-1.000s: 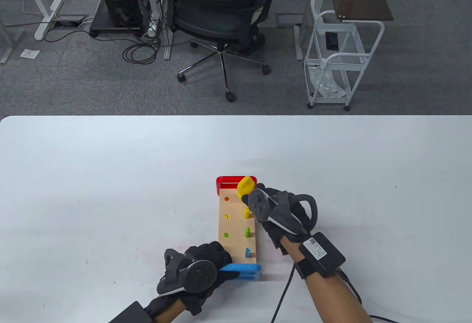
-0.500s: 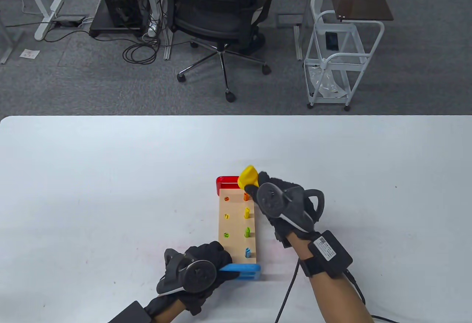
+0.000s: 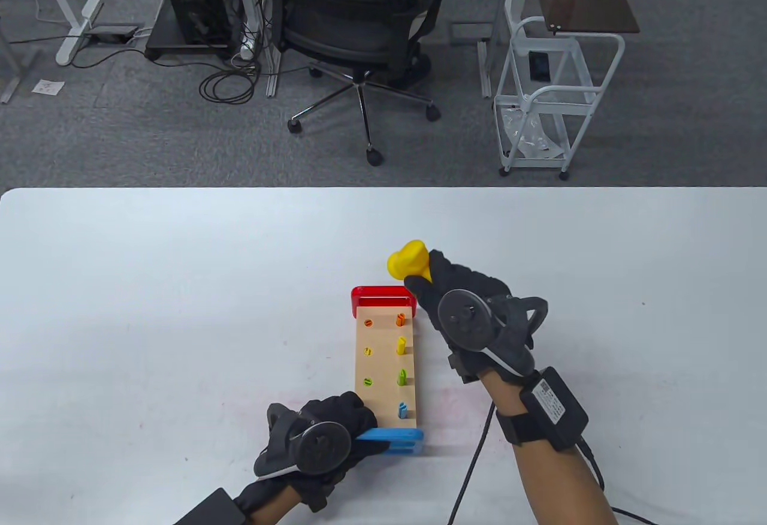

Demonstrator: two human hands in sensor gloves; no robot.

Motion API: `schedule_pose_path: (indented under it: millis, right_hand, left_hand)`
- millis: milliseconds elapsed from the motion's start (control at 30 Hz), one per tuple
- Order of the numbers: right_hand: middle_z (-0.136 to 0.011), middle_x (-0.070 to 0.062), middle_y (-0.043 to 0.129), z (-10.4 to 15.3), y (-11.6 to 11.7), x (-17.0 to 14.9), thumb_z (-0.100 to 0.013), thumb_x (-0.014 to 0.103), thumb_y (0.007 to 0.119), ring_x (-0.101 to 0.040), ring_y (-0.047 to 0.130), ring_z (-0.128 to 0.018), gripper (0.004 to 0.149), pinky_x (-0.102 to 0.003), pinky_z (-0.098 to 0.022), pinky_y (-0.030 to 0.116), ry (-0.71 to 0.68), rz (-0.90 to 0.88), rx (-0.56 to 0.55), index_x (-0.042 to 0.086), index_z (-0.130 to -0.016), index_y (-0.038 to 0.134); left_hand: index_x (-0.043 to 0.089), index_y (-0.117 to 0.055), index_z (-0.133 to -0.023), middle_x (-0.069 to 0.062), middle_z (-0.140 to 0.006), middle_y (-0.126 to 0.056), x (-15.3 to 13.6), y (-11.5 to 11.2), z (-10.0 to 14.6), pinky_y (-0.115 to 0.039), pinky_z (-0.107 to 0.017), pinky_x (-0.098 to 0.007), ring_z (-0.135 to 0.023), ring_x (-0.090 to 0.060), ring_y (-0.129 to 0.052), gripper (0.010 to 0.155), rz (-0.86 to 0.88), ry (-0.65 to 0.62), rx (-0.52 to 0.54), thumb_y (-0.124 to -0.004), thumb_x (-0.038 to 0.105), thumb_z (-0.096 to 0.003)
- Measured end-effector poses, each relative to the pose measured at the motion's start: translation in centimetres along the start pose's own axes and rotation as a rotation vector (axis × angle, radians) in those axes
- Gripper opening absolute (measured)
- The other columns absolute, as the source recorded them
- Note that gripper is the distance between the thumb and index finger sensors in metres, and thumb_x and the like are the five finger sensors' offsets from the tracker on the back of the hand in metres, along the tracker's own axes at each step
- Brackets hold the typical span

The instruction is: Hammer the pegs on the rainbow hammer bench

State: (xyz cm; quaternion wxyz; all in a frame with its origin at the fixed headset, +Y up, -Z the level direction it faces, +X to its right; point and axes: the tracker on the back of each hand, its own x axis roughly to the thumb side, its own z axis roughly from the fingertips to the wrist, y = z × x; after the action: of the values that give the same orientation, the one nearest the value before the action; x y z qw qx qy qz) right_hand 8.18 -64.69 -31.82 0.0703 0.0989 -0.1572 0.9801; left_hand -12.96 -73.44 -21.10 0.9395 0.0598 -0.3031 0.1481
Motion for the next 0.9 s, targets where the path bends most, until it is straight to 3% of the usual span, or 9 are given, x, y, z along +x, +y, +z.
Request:
schedule_pose_path:
  millis: [33, 67, 333, 467, 567, 667, 700, 733, 900]
  right_hand:
    - [-0.048, -0.002, 0.101, 0.7, 5.0, 0.1, -0.046, 0.062, 0.058, -0.019, 0.099, -0.016, 0.064, -0.036, -0.016, 0.088, -0.049, 0.128, 0.173, 0.02, -0.087, 0.083]
    - [-0.049, 0.006, 0.101, 1.4, 6.1, -0.7, -0.043, 0.065, 0.051, -0.011, 0.101, -0.016, 0.064, -0.03, -0.016, 0.092, -0.032, 0.219, 0.168, 0.026, -0.087, 0.078]
    - [-0.051, -0.002, 0.1, -1.0, -7.2, -0.2, -0.046, 0.062, 0.057, -0.019, 0.099, -0.018, 0.064, -0.037, -0.019, 0.088, -0.03, -0.082, -0.179, 0.021, -0.089, 0.081]
    - [-0.051, -0.001, 0.1, -0.6, -9.1, -0.4, -0.046, 0.062, 0.056, -0.018, 0.099, -0.019, 0.064, -0.036, -0.019, 0.088, -0.039, -0.078, -0.279, 0.022, -0.089, 0.08]
    - [-0.05, -0.001, 0.101, -0.2, -3.8, -0.8, -0.046, 0.063, 0.055, -0.017, 0.099, -0.017, 0.064, -0.035, -0.018, 0.089, -0.05, -0.065, -0.155, 0.022, -0.088, 0.081]
    - [-0.049, 0.0, 0.101, 1.1, 6.5, -1.0, -0.044, 0.063, 0.055, -0.017, 0.099, -0.015, 0.064, -0.035, -0.016, 0.089, -0.099, 0.199, 0.214, 0.022, -0.087, 0.079]
    - [-0.047, 0.007, 0.102, 1.9, 5.4, -1.5, -0.045, 0.065, 0.051, -0.009, 0.1, -0.012, 0.064, -0.028, -0.013, 0.092, -0.094, 0.112, 0.056, 0.026, -0.086, 0.079]
    - [-0.048, -0.002, 0.101, 0.6, 4.8, -1.3, -0.046, 0.062, 0.056, -0.018, 0.098, -0.015, 0.064, -0.036, -0.017, 0.088, -0.062, 0.022, 0.183, 0.021, -0.087, 0.082]
    - [-0.049, -0.002, 0.101, -0.9, -4.5, -1.4, -0.045, 0.062, 0.056, -0.019, 0.098, -0.017, 0.064, -0.036, -0.018, 0.088, -0.072, -0.074, -0.102, 0.021, -0.088, 0.081]
  left_hand:
    - [0.033, -0.09, -0.064, 0.004, -0.058, -0.091, 0.0, 0.0, 0.0, -0.087, -0.03, -0.044, -0.031, -0.013, -0.093, 0.036, 0.002, 0.0, -0.001, -0.084, 0.062, -0.0444]
    - [0.033, -0.09, -0.064, 0.004, -0.058, -0.091, 0.0, 0.0, 0.0, -0.087, -0.031, -0.044, -0.031, -0.013, -0.093, 0.036, 0.004, -0.003, -0.005, -0.084, 0.062, -0.0443]
    - [0.033, -0.089, -0.064, 0.004, -0.058, -0.091, 0.0, 0.0, 0.0, -0.087, -0.03, -0.044, -0.031, -0.013, -0.093, 0.036, 0.003, -0.002, -0.002, -0.083, 0.062, -0.0443]
    - [0.033, -0.09, -0.064, 0.004, -0.058, -0.091, 0.0, 0.0, 0.0, -0.087, -0.03, -0.044, -0.031, -0.013, -0.093, 0.036, 0.005, -0.003, -0.002, -0.084, 0.062, -0.0444]
    - [0.033, -0.089, -0.064, 0.004, -0.058, -0.091, -0.1, 0.0, 0.0, -0.087, -0.031, -0.043, -0.031, -0.013, -0.093, 0.036, 0.004, -0.002, -0.004, -0.083, 0.062, -0.0445]
    - [0.033, -0.089, -0.064, 0.004, -0.058, -0.091, -0.1, -0.1, 0.0, -0.087, -0.031, -0.043, -0.031, -0.013, -0.093, 0.036, 0.007, -0.004, -0.012, -0.084, 0.062, -0.0443]
    - [0.033, -0.089, -0.064, 0.004, -0.058, -0.091, -0.1, 0.0, 0.0, -0.087, -0.031, -0.044, -0.031, -0.013, -0.093, 0.036, 0.009, 0.002, -0.009, -0.084, 0.062, -0.0442]
    - [0.033, -0.089, -0.064, 0.004, -0.058, -0.09, -0.1, -0.1, 0.0, -0.087, -0.031, -0.044, -0.032, -0.013, -0.093, 0.036, 0.012, -0.001, -0.009, -0.084, 0.062, -0.0442]
    - [0.033, -0.089, -0.064, 0.004, -0.058, -0.09, -0.1, -0.1, 0.0, -0.087, -0.031, -0.044, -0.031, -0.013, -0.093, 0.036, 0.013, 0.001, -0.006, -0.084, 0.062, -0.0442]
